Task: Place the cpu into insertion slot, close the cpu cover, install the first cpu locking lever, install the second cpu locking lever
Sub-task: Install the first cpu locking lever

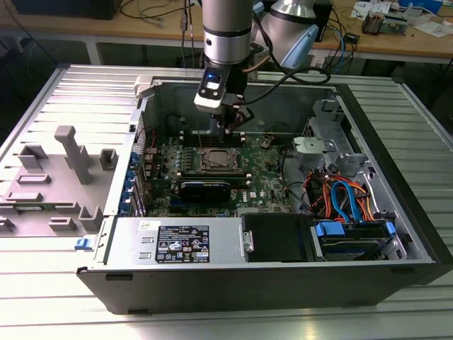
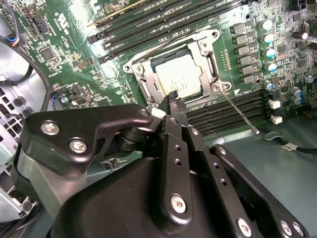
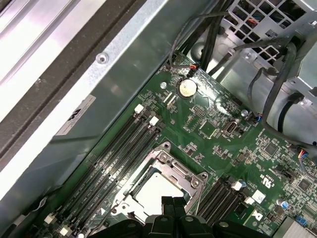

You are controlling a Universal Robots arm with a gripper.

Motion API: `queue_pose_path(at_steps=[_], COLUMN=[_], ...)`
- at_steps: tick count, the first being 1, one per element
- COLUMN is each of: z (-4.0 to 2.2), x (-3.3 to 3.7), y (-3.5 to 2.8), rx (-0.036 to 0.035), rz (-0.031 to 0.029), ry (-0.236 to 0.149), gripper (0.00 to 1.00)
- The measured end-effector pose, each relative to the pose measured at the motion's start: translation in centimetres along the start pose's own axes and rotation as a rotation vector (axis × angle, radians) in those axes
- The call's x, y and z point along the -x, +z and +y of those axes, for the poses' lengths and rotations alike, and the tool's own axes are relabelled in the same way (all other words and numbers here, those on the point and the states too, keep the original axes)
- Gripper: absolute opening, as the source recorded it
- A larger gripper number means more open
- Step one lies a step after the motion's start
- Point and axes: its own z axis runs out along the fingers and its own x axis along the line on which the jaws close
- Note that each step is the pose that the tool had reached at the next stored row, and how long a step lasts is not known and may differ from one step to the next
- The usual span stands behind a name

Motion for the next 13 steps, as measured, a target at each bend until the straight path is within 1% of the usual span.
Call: queue_pose_path(at_steps=[1,6,7,8,9,13], z=[0.00,0.00,0.00,0.00,0.00,0.00], x=[0.00,0.00,0.00,0.00,0.00,0.00], y=[0.00,0.00,0.00,0.00,0.00,0.00], rx=[0.0005,0.0058,0.0089,0.0109,0.0125,0.0172], rz=[0.0001,0.0011,0.0016,0.0020,0.0022,0.0032], ry=[-0.008,-0.085,-0.130,-0.160,-0.183,-0.252], gripper=[0.11,0.11,0.11,0.11,0.11,0.11])
